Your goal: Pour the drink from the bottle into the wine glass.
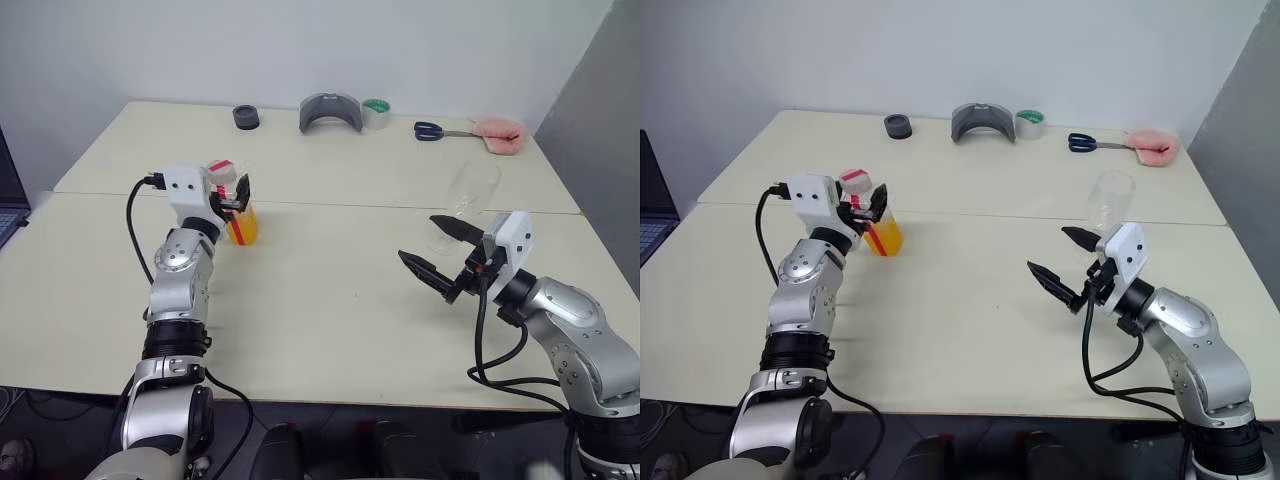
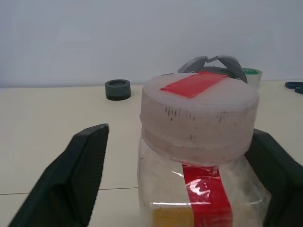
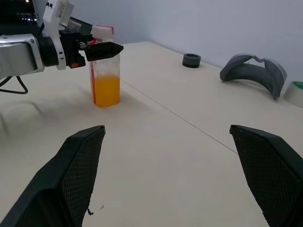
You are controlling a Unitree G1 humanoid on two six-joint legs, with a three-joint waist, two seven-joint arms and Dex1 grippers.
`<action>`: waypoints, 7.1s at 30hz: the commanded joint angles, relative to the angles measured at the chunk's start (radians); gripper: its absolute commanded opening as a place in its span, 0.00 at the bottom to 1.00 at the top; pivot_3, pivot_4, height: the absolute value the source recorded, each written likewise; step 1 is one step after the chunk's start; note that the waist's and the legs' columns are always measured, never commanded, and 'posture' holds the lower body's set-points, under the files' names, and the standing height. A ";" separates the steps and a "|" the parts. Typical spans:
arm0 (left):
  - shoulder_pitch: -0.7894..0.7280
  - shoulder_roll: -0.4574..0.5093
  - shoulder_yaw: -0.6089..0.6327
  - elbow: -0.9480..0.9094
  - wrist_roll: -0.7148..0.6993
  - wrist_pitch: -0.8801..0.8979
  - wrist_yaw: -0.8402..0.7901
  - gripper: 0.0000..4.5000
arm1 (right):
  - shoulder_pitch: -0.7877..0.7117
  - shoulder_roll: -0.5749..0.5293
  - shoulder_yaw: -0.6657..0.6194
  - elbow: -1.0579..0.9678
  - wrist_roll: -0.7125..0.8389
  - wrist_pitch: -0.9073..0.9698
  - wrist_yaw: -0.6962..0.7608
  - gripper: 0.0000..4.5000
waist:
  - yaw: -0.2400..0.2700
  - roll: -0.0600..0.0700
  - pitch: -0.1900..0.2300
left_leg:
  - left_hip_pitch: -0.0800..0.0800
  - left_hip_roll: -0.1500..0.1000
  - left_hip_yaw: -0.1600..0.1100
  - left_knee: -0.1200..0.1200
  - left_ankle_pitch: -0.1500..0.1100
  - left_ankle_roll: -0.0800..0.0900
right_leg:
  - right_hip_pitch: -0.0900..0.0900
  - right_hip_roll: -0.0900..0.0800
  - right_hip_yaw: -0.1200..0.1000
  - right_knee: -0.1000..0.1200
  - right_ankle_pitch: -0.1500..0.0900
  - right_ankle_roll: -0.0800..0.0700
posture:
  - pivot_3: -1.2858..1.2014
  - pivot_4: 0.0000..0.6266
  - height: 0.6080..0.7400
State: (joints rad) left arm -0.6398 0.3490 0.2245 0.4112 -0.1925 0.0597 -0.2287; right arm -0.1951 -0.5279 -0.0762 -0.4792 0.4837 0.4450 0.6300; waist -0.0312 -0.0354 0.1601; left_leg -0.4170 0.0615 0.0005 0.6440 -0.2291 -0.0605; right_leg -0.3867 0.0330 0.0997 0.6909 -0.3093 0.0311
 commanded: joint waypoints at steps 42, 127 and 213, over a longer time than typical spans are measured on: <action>-0.028 0.019 -0.033 -0.162 -0.043 0.131 -0.117 0.46 | -0.141 0.008 0.004 0.004 0.000 0.095 -0.093 1.00 | 0.000 0.000 0.000 | 0.000 0.000 0.000 0.000 0.000 0.000 | -0.001 0.000 0.000 0.001 0.000 0.000 | 0.52 0.24 1.00; -0.093 0.138 -0.221 -0.655 -0.443 0.688 -0.744 0.46 | -0.795 0.231 0.139 0.448 0.173 0.284 0.290 0.39 | -0.009 0.010 0.007 | -0.016 0.001 0.000 0.001 0.000 0.000 | -0.019 0.001 -0.001 0.006 0.000 -0.001 | 0.52 0.24 1.00; -0.049 0.079 -0.267 -0.613 -0.333 0.578 -0.581 0.46 | -0.597 0.279 0.120 0.186 0.018 0.284 -0.143 0.41 | -0.002 0.011 0.008 | -0.016 0.000 0.000 0.002 0.001 0.000 | -0.019 0.001 0.000 0.007 -0.001 -0.002 | 0.52 0.24 1.00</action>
State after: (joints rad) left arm -0.6796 0.4044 -0.0395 -0.0963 -0.4615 0.6174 -0.7323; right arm -0.7419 -0.2183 0.0983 -0.3256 0.4714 0.7674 0.4110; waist -0.0336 -0.0242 0.1679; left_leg -0.4328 0.0617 0.0007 0.6458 -0.2286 -0.0606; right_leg -0.4057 0.0335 0.0998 0.6978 -0.3099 0.0295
